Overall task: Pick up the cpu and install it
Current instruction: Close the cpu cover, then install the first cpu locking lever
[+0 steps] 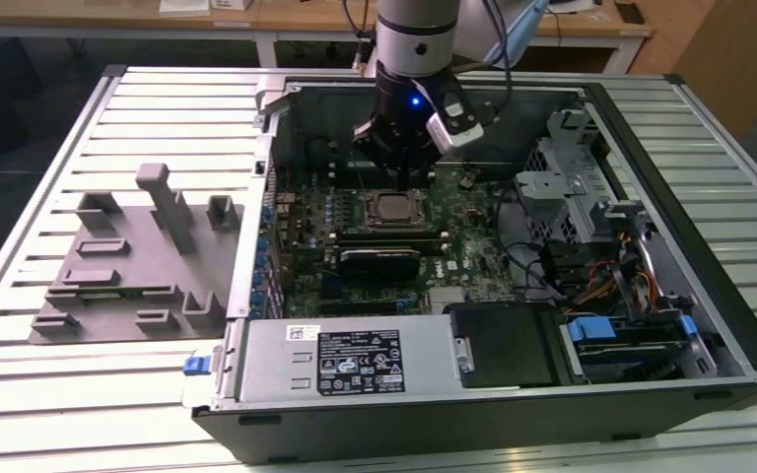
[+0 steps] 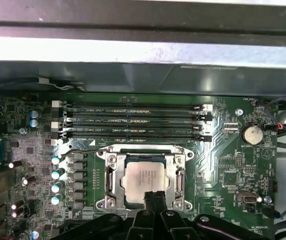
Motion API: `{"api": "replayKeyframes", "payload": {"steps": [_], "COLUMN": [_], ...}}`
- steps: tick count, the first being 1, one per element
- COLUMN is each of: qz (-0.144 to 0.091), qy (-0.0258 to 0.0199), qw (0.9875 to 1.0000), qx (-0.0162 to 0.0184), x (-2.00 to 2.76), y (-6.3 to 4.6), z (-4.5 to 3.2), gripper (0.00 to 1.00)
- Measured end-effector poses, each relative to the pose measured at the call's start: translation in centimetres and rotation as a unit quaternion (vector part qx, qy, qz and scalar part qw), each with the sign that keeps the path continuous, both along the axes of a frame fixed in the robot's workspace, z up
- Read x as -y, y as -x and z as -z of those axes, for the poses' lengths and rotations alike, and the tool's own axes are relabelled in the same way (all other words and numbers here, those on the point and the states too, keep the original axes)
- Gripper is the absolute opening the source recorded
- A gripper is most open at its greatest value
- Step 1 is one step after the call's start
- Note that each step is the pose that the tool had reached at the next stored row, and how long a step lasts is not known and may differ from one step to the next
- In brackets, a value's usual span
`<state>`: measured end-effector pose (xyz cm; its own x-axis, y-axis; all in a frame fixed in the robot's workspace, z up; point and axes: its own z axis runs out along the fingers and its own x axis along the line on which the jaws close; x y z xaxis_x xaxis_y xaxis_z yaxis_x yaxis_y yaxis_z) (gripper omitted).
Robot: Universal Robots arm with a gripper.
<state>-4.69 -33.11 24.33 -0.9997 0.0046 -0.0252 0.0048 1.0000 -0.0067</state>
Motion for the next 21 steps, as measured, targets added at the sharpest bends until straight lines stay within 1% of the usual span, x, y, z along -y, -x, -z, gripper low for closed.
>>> {"api": "replayKeyframes", "payload": {"steps": [12,17,21], "qz": [0.000,0.000,0.000], "qy": [0.0001,0.0000,0.0000], "qw": [1.0000,1.0000,1.0000], "qx": [-0.0001,0.0000,0.0000], "x": [0.00,0.00,0.00], "y": [0.1,0.5,1.1], "z": [-0.09,-0.08,-0.08], "gripper": [0.11,0.11,0.11]}}
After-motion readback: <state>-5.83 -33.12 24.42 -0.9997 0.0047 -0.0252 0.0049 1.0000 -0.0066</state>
